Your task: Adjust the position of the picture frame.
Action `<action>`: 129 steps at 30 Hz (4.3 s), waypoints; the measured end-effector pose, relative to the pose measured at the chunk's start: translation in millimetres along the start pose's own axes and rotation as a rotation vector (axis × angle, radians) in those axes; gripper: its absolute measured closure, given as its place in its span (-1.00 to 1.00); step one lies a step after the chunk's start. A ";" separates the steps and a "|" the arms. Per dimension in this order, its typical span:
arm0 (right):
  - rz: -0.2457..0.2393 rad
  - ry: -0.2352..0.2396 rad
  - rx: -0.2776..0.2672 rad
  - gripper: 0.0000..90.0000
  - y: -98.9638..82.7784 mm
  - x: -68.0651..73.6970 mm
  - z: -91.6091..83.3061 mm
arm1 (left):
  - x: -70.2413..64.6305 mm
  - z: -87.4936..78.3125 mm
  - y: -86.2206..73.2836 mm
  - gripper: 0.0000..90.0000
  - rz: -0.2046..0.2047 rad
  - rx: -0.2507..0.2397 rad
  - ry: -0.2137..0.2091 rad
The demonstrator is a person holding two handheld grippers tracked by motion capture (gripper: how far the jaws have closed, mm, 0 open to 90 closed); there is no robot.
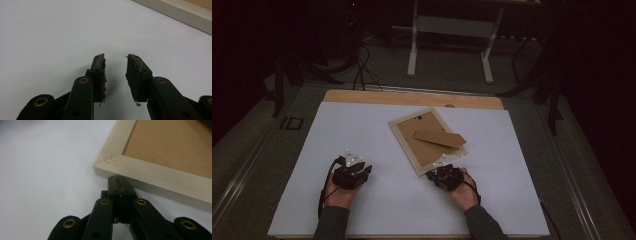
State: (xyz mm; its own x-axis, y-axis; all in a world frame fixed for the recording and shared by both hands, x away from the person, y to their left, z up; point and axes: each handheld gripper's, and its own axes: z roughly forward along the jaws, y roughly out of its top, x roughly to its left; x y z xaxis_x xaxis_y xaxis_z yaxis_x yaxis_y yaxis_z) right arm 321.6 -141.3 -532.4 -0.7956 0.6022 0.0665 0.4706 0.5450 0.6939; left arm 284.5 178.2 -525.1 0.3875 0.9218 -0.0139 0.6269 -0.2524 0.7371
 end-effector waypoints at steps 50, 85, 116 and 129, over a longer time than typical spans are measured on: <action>0.312 -0.330 -0.134 1.00 -10.1 -111.9 -43.9 | -3.2 0.7 0.4 1.00 0.022 0.006 0.029; 0.296 -0.344 -0.045 1.00 -20.0 -103.4 -30.1 | -2.6 2.9 -0.2 0.98 0.001 0.002 0.021; 0.230 -0.267 -0.022 1.00 -27.1 -69.2 -33.1 | -6.6 3.9 -0.3 0.98 0.026 0.009 -0.003; 0.179 -0.225 -0.012 1.00 -24.8 -50.9 -29.9 | -7.1 5.5 -0.5 0.97 0.027 0.015 -0.004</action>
State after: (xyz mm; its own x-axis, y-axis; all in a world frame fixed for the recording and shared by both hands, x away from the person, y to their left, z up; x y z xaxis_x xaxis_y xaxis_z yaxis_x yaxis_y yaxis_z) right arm 339.0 -202.9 -531.5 -0.5947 0.8034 0.0291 0.5908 0.4122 0.6936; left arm 285.2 170.1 -529.1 0.4073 0.9133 0.0031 0.6264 -0.2818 0.7268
